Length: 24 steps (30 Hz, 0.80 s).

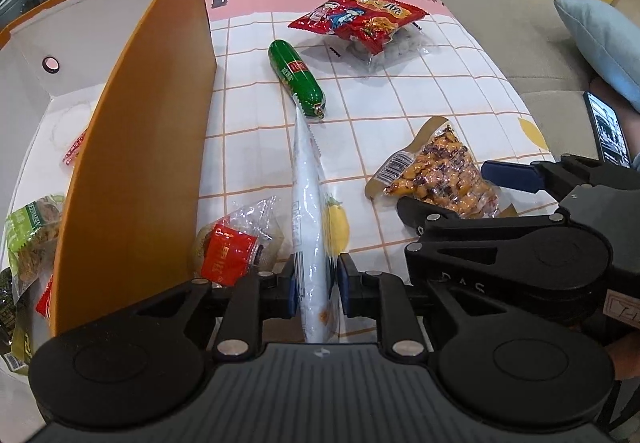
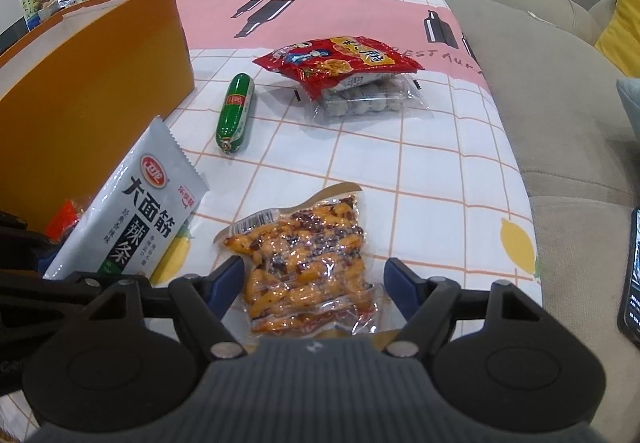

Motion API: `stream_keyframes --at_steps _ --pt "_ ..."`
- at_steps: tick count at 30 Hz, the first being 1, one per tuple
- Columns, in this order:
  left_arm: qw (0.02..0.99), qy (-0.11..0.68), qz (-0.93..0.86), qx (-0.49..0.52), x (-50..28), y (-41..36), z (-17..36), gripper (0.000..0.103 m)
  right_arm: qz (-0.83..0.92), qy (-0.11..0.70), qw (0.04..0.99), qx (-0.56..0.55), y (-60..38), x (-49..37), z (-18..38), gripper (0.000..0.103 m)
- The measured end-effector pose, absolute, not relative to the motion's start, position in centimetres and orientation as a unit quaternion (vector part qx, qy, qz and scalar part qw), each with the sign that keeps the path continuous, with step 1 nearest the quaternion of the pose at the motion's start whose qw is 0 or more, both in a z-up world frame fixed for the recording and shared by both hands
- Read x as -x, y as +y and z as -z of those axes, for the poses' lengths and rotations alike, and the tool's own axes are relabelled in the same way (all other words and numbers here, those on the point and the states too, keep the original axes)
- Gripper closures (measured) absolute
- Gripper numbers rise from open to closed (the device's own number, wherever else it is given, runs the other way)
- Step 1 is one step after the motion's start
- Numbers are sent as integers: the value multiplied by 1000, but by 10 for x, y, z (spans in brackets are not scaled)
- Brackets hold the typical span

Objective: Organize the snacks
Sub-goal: 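Grasp the clear bag of orange nuts with the right tool, then carry both packets over the box and open both tools to drop them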

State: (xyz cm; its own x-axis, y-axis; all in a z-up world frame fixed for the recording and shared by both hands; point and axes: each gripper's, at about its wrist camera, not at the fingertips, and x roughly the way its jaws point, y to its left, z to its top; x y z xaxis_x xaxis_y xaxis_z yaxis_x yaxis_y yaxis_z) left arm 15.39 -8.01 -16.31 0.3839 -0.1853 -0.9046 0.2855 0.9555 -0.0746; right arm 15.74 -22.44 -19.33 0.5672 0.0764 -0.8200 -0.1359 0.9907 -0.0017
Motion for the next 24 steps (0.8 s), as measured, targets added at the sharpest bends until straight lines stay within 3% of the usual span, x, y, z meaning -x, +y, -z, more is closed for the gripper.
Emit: stream_keyframes --at_steps 6,16,17,24 --pt "832 533 150 -36 -152 -79 158 91 -70 465 882 21 -225 -157 191 34" --pt "847 510 151 -8 -147 -70 131 92 -63 461 885 6 -228 -148 178 36" --pt "849 507 151 -3 -146 -68 126 92 -63 457 887 3 -228 -147 174 47" --pt "861 485 149 19 -143 -57 96 92 -55 445 894 -10 -229 -138 154 45"
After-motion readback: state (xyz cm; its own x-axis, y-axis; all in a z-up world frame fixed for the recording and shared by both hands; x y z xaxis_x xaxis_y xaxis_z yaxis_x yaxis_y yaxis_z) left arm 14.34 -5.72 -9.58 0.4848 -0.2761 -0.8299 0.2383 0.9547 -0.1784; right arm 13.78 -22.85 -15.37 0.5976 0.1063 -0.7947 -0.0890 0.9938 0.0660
